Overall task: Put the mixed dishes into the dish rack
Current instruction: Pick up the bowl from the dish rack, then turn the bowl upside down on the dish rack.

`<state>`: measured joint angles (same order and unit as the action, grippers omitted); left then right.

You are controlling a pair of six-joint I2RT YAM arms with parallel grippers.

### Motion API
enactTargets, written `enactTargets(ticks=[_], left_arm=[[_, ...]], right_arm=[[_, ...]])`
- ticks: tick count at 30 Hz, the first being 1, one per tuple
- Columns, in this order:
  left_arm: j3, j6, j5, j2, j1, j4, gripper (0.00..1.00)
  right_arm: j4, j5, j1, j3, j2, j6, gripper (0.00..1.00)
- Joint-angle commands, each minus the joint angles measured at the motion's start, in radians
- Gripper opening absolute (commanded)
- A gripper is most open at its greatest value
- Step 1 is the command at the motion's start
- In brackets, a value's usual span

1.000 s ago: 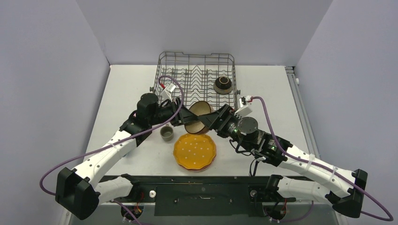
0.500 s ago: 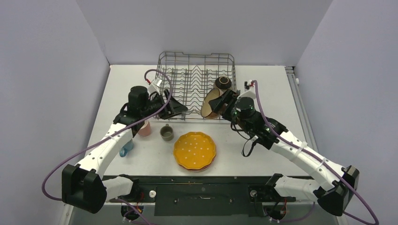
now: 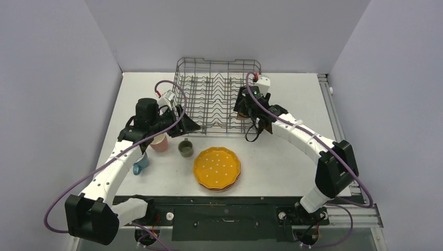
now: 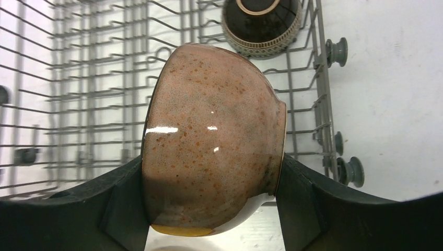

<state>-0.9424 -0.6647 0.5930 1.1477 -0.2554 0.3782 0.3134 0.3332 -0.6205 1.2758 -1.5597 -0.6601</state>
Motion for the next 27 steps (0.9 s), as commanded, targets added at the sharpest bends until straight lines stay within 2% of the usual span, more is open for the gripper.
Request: enactTargets(ticks=[1,14,27], left_arm=[[-0.005,0.064,0.018,-0.039,0.014,0.039,0.56],[-0.009,0.094,0.042,-0.020,0.026,0.053,0.55],[0.011,0.121,0.038,-0.038,0.034,0.075,0.55]], right_arm=[[-0.112,0.108,0.013,0.124,-0.043,0.118,0.00],[-0.015,0.309,0.008,0.268,-0.249,0.396,0.00],[0.073,0.476,-0.082,0.419,-0.489,0.646,0.00]])
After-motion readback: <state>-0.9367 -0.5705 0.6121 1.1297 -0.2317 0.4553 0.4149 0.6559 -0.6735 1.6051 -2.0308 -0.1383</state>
